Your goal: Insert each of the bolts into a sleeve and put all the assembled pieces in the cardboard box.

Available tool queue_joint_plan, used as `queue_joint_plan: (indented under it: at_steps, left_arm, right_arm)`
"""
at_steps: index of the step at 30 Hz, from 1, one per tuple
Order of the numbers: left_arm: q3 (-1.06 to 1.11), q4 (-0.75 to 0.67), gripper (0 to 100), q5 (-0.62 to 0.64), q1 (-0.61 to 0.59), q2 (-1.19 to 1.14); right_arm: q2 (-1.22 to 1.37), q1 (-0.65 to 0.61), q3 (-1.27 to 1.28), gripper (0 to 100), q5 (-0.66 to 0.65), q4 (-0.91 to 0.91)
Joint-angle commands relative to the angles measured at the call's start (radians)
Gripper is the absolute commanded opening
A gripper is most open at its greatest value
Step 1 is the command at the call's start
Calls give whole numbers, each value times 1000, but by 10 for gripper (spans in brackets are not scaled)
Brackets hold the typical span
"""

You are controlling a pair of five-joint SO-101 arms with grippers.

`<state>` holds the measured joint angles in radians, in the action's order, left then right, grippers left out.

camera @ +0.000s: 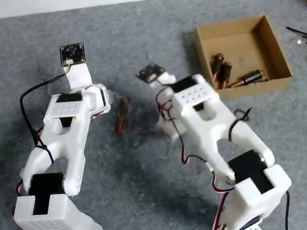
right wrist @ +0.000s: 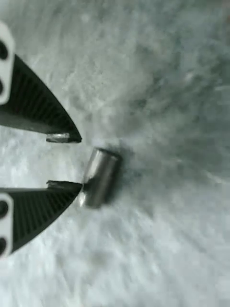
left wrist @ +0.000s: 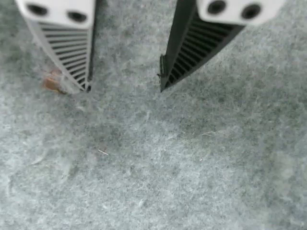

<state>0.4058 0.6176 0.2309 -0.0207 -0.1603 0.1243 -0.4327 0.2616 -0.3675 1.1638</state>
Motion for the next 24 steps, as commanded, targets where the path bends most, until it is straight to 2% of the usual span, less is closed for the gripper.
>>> queue_joint_plan:
  at_steps: [1, 6, 11, 21, 24]
  left_arm:
    - [-7, -18, 216, 3, -5, 47]
    - [-8, -18, 216, 0, 12, 47]
    - [-5, -44, 214, -83, 45, 47]
    - [-4, -46, 214, -80, 10, 45]
    - [-4, -46, 215, -6, -19, 45]
  right_arm:
    - [-5, 58, -119, 120, -195, 15]
    - [-1, 68, -154, 120, -453, 18]
    - [1, 64, -133, 120, -595, 96]
    - [2, 18, -131, 120, -631, 134]
    - [15, 5, -133, 120, -631, 134]
